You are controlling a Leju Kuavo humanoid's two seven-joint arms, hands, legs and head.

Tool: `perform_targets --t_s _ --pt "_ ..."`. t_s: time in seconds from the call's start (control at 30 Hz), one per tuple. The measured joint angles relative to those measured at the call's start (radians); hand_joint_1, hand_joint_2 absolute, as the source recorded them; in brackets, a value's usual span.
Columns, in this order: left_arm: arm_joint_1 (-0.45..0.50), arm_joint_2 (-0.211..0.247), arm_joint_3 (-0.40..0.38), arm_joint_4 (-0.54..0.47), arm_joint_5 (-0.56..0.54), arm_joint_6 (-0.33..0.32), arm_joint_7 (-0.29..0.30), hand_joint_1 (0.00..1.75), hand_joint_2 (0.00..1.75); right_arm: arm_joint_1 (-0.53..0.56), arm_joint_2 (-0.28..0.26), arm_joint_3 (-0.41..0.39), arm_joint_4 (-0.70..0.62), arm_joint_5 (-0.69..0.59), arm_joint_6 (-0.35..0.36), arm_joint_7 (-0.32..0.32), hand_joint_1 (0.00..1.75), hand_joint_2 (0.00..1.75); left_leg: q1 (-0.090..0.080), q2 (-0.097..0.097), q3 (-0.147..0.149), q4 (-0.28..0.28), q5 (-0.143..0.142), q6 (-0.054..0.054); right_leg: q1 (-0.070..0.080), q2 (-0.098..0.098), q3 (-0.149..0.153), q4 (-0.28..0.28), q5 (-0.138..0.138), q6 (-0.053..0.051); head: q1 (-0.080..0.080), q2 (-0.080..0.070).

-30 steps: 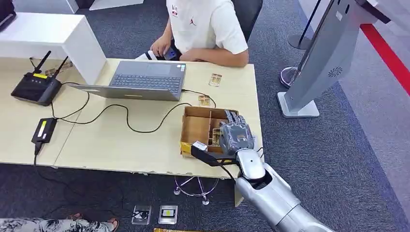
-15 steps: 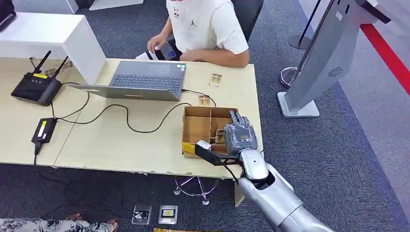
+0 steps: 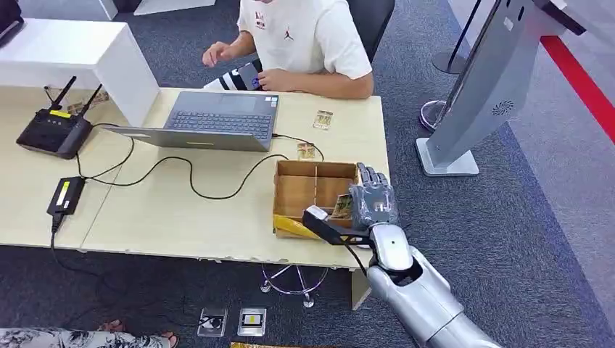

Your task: Pass the card to the sensor for recognition and then transmit it.

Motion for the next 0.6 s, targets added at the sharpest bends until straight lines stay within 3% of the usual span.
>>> perform_targets --t_s 0.2,0.6 --pt "-0.001 0.000 0.001 0.000 -0.003 0.001 0.000 0.00 1.75 -0.003 -0.006 -0.022 -0.014 0.004 -0.044 -0.024 1.75 1.75 0.000 0.000 0.000 0.000 0.000 0.000 0.000 0.000 0.000 0.000 0.000 0.000 0.000 0.000" --pt "-0.002 0.002 0.001 0.000 -0.003 -0.014 -0.011 0.00 1.75 -0.002 -0.019 -0.041 -0.033 0.004 -0.046 -0.024 1.75 1.75 0.000 0.000 0.000 0.000 0.000 0.000 0.000 0.000 0.000 0.000 0.000 0.000 0.000 0.000"
